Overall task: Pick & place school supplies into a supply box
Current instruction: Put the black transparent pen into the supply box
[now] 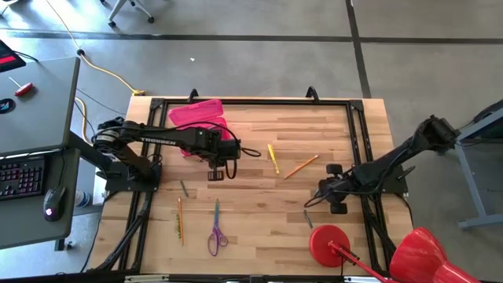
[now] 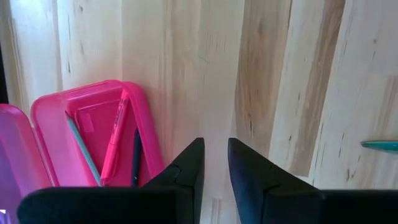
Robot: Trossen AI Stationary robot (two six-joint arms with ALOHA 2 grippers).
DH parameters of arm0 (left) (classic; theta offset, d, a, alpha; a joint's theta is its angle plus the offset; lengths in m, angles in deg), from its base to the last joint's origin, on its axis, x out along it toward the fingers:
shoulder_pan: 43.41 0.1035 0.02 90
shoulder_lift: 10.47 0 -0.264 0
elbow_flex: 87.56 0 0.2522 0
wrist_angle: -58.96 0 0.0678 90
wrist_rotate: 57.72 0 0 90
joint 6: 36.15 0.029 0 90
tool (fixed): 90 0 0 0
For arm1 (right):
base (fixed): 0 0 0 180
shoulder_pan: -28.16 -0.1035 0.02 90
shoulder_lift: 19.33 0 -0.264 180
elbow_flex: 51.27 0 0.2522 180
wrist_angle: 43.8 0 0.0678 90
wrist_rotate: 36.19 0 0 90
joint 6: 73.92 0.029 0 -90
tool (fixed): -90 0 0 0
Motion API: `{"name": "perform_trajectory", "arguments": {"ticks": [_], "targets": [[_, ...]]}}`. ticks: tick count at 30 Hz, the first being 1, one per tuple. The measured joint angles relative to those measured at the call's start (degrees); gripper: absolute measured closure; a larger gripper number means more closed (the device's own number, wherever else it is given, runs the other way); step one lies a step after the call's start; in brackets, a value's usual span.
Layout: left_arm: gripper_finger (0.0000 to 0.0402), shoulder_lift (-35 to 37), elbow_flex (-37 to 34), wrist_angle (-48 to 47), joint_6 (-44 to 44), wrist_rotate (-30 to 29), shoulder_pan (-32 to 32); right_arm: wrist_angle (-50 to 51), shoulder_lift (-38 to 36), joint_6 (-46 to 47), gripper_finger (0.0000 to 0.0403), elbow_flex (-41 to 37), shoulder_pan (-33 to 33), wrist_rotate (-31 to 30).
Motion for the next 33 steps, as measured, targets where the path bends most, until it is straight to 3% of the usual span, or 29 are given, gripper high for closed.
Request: {"name": "perform_trajectory", "arguments": {"ticks": [3,8,11,16,21,26,33], "targets": [[0.03,0.0,0.0,0.4,-0.05,0.57,0.0,-1.56,-0.13,0.96,0.0328,-0.05,0.06,0.38],[0.03,0.0,0.0,5.04,-1.48,6.8,-0.01,-2.52,-0.72,3.32,0.0387,2.33,0.19,1.91],[0.03,0.03,0.48,4.94,-2.2,7.72,-0.04,-5.2,-1.51,3.61,0.0388,6.66,0.15,4.17],[0.03,0.43,6.79,-0.76,-4.32,1.23,-0.02,-13.74,-1.58,-3.32,0.0386,16.17,0.43,1.99],[0.03,1.83,18.26,-10.54,-4.82,-7.53,-0.02,-31.0,1.25,-20.25,0.0396,23.4,3.2,-7.3],[0.03,3.75,32.03,-15.4,-4.92,-11.41,0.0,-49.17,10.25,-36.9,0.0397,29.1,9.43,-8.22],[0.03,7.44,47.38,-22.69,-4.82,-16.8,0.0,-52.73,33.76,-49.85,0.0399,44.87,19.62,-1.21]]}}
